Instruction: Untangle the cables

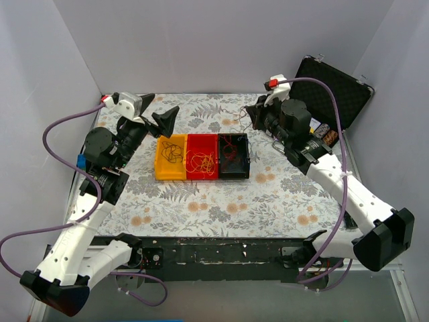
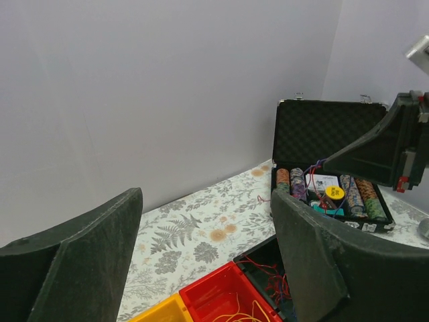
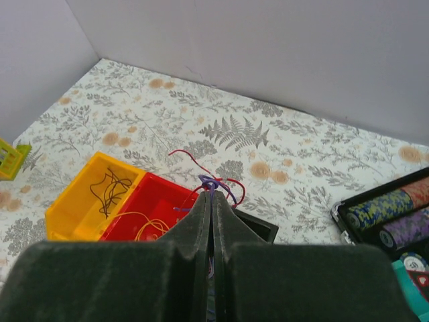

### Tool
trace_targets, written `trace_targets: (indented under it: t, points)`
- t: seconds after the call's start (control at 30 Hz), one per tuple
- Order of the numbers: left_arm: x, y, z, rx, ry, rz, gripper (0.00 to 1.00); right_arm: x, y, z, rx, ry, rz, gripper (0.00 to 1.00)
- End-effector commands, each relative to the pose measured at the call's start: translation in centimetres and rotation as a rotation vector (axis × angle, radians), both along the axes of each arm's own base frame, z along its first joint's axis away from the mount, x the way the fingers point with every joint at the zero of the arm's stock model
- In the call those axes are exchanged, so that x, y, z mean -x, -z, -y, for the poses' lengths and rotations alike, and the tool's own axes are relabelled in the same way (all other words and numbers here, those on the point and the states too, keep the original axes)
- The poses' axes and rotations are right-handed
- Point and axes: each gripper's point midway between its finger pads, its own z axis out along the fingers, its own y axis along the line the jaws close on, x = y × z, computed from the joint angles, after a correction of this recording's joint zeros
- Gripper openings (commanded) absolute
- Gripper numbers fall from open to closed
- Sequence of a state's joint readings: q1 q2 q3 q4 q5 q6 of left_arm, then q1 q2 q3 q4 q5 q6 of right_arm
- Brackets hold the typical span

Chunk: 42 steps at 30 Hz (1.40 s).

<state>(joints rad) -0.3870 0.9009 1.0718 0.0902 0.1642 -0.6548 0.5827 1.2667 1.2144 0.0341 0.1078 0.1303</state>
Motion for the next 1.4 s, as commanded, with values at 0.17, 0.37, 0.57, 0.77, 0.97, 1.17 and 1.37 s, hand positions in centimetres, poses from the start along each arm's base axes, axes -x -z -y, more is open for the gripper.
trace_targets:
  t: [0.17, 0.37, 0.57, 0.77, 0.97, 1.17, 1.37]
  points:
    - [0.6, -0.2, 0.5, -0.004, 0.042, -0.001, 0.6, -1.7, 7.6, -1.7, -0.002, 0.022, -0.223, 0.01]
    - [0.4, 0.0, 0.6, -0.023, 0.04, -0.007, 0.54, -1.0, 15.6, -2.1, 0.146, 0.09, -0.409, 0.01]
    - [-0.1, 0.5, 0.9, -0.033, 0.048, -0.024, 0.62, -1.0, 20.0, -3.0, 0.259, 0.141, -0.572, 0.12]
    - [-1.7, 3.6, 1.5, -0.096, 0.05, -0.129, 0.87, -1.8, 17.9, -3.1, 0.257, 0.179, -0.542, 0.6]
    - [-4.2, 11.5, 2.8, -0.226, 0.074, -0.428, 0.98, -1.1, 14.8, -2.0, 0.248, 0.182, -0.511, 0.86]
    - [-5.4, 16.4, 2.8, -0.235, 0.035, -0.66, 0.98, 2.3, 14.7, -2.1, 0.258, 0.051, -0.582, 0.88]
    - [-6.7, 17.8, 1.3, -0.187, -0.11, -0.771, 0.98, 5.6, 14.6, 0.8, 0.216, 0.073, -0.588, 0.89]
